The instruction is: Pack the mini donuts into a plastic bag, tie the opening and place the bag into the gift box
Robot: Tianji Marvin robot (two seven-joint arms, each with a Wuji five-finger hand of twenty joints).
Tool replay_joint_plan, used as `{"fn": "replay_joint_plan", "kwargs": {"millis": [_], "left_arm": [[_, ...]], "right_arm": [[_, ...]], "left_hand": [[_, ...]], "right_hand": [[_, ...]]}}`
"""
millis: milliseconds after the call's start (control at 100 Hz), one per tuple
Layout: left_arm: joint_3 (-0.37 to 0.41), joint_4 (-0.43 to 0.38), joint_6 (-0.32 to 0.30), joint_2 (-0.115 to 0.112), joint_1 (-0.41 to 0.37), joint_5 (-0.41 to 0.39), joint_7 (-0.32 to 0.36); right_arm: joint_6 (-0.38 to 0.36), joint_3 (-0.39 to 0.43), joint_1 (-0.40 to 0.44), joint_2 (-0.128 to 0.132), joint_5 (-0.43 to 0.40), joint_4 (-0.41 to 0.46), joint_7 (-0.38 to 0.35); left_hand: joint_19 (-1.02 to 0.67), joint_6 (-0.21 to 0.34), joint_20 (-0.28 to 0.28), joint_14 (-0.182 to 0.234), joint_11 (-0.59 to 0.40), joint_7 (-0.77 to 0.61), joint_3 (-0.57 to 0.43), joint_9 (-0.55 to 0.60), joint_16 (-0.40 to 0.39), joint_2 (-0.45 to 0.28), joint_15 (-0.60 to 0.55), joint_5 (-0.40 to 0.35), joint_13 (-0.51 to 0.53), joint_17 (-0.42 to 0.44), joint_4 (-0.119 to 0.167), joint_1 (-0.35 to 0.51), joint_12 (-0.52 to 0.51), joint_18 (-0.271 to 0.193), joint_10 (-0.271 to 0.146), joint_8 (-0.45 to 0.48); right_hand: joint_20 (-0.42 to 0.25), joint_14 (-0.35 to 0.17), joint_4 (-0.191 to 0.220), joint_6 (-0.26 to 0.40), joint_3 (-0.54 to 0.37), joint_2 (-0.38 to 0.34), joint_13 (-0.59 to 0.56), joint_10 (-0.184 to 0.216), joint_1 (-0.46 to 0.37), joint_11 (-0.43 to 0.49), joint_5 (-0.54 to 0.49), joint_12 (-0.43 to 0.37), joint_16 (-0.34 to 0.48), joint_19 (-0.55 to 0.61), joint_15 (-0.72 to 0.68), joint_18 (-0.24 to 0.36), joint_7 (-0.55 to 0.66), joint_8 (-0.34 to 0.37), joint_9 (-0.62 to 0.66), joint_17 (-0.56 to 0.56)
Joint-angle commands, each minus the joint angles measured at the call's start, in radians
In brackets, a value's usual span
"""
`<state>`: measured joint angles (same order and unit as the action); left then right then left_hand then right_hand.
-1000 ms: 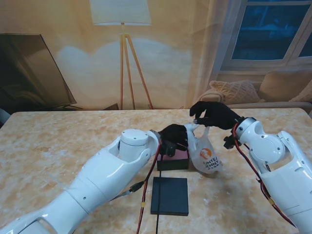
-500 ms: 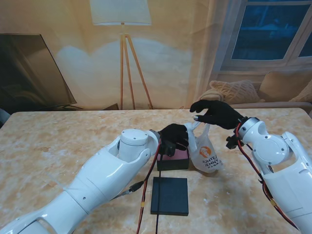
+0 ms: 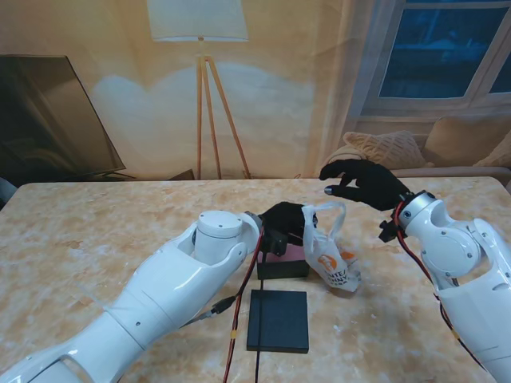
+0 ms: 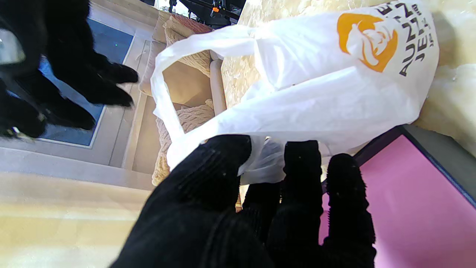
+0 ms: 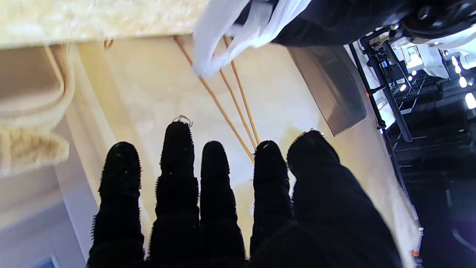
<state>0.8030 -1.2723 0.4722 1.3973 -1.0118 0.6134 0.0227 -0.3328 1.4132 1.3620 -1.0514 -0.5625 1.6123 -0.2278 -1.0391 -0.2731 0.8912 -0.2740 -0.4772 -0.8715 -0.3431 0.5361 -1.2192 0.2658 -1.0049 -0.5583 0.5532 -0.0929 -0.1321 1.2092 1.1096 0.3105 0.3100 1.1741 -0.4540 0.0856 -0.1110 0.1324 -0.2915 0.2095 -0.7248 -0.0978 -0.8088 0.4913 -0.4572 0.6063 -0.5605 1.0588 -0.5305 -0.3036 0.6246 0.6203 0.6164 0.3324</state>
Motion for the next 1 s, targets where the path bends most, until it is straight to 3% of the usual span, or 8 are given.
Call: {"fn": "replay_joint_plan", "kwargs": {"millis": [0, 60, 140, 230, 320, 540, 720, 990], "left_arm": [[0.001, -0.005, 0.002, 0.007, 0.008, -0.002, 0.012], [0.001, -0.004, 0.002, 0.008, 0.008, -0.001, 0.01], [0.001, -0.005, 0.002, 0.008, 0.009, -0.002, 0.007], [0.002, -0.007, 0.003, 0.01, 0.008, -0.002, 0.0], [0.003, -0.008, 0.005, 0.011, 0.008, -0.002, -0.007], [0.005, -0.013, 0.016, 0.017, 0.007, -0.001, -0.03], [0.01, -0.022, 0.032, 0.02, 0.004, -0.001, -0.05], [0.014, -0.028, 0.038, 0.021, 0.003, 0.003, -0.057]], "right_arm": [[-0.004, 0.017, 0.032, -0.006, 0.007, 0.032, 0.008], [-0.015, 0.039, 0.054, -0.006, 0.002, 0.054, 0.014], [-0.006, 0.064, 0.086, -0.002, 0.006, 0.094, -0.004], [-0.005, 0.08, 0.109, 0.007, -0.021, 0.121, -0.042], [0.011, 0.08, 0.123, 0.012, -0.027, 0.142, -0.077], [0.098, 0.024, 0.107, 0.028, -0.05, 0.151, -0.176], [0.136, -0.022, 0.083, 0.034, -0.062, 0.142, -0.214], [0.141, -0.055, 0.071, 0.036, -0.183, 0.138, -0.209]], "left_hand": [[-0.002, 0.016, 0.015, 0.003, 0.003, -0.225, 0.007, 0.029, 0.015, -0.059, 0.007, -0.082, -0.005, -0.002, 0.051, 0.06, 0.015, -0.016, -0.016, 0.182], [-0.003, 0.016, 0.015, 0.004, 0.004, -0.225, 0.009, 0.028, 0.015, -0.06, 0.007, -0.082, -0.006, -0.002, 0.051, 0.06, 0.016, -0.017, -0.015, 0.184], [-0.003, 0.017, 0.015, 0.004, 0.005, -0.224, 0.01, 0.026, 0.015, -0.062, 0.007, -0.079, -0.006, -0.003, 0.051, 0.06, 0.016, -0.017, -0.017, 0.185], [-0.003, 0.016, 0.015, 0.004, 0.005, -0.222, 0.015, 0.022, 0.015, -0.066, 0.006, -0.075, -0.008, -0.001, 0.05, 0.058, 0.017, -0.018, -0.017, 0.186], [-0.003, 0.015, 0.015, 0.005, 0.005, -0.221, 0.018, 0.018, 0.015, -0.069, 0.006, -0.072, -0.01, -0.001, 0.049, 0.061, 0.017, -0.019, -0.016, 0.187], [-0.001, 0.011, 0.013, 0.004, 0.002, -0.22, 0.047, -0.009, 0.021, -0.085, 0.023, -0.058, -0.035, 0.006, 0.049, 0.077, 0.02, -0.025, -0.019, 0.185], [0.012, 0.007, 0.008, -0.003, 0.005, -0.219, 0.058, -0.074, 0.036, -0.096, 0.071, -0.047, -0.101, 0.027, 0.055, 0.082, 0.008, -0.031, -0.019, 0.182], [0.028, 0.004, 0.003, -0.01, -0.005, -0.22, 0.057, -0.119, 0.054, -0.098, 0.117, -0.04, -0.139, 0.043, 0.055, 0.082, -0.019, -0.034, -0.018, 0.179]], "right_hand": [[-0.031, -0.04, 0.003, -0.024, -0.032, 0.034, -0.04, 0.01, -0.025, 0.123, -0.017, 0.095, -0.118, 0.072, -0.175, 0.036, 0.053, 0.014, 0.046, 0.046], [-0.079, -0.114, -0.018, -0.056, -0.101, 0.076, -0.148, 0.071, 0.006, 0.277, -0.069, 0.213, -0.216, 0.181, -0.428, 0.064, 0.119, 0.0, 0.139, 0.162], [-0.124, -0.231, -0.042, -0.055, -0.176, 0.124, -0.309, 0.14, 0.059, 0.451, -0.18, 0.315, -0.242, 0.351, -0.703, 0.097, 0.216, -0.012, 0.28, 0.317], [-0.108, -0.328, -0.046, -0.033, -0.181, 0.124, -0.446, 0.197, 0.105, 0.544, -0.304, 0.36, -0.218, 0.475, -0.852, 0.137, 0.239, 0.016, 0.402, 0.453], [-0.095, -0.377, -0.036, -0.039, -0.168, 0.112, -0.523, 0.222, 0.139, 0.585, -0.38, 0.376, -0.213, 0.535, -0.911, 0.161, 0.23, 0.013, 0.47, 0.534], [-0.037, -0.39, 0.033, -0.111, -0.097, 0.039, -0.538, 0.224, 0.226, 0.586, -0.442, 0.382, -0.194, 0.559, -0.924, 0.168, 0.046, 0.029, 0.48, 0.554], [-0.032, -0.39, 0.04, -0.12, -0.082, 0.061, -0.539, 0.223, 0.264, 0.584, -0.445, 0.381, -0.195, 0.558, -0.925, 0.169, 0.024, 0.042, 0.477, 0.554], [-0.01, -0.395, 0.039, -0.132, -0.112, 0.083, -0.524, 0.223, 0.346, 0.575, -0.431, 0.38, -0.194, 0.539, -0.91, 0.179, -0.006, 0.088, 0.455, 0.552]]}}
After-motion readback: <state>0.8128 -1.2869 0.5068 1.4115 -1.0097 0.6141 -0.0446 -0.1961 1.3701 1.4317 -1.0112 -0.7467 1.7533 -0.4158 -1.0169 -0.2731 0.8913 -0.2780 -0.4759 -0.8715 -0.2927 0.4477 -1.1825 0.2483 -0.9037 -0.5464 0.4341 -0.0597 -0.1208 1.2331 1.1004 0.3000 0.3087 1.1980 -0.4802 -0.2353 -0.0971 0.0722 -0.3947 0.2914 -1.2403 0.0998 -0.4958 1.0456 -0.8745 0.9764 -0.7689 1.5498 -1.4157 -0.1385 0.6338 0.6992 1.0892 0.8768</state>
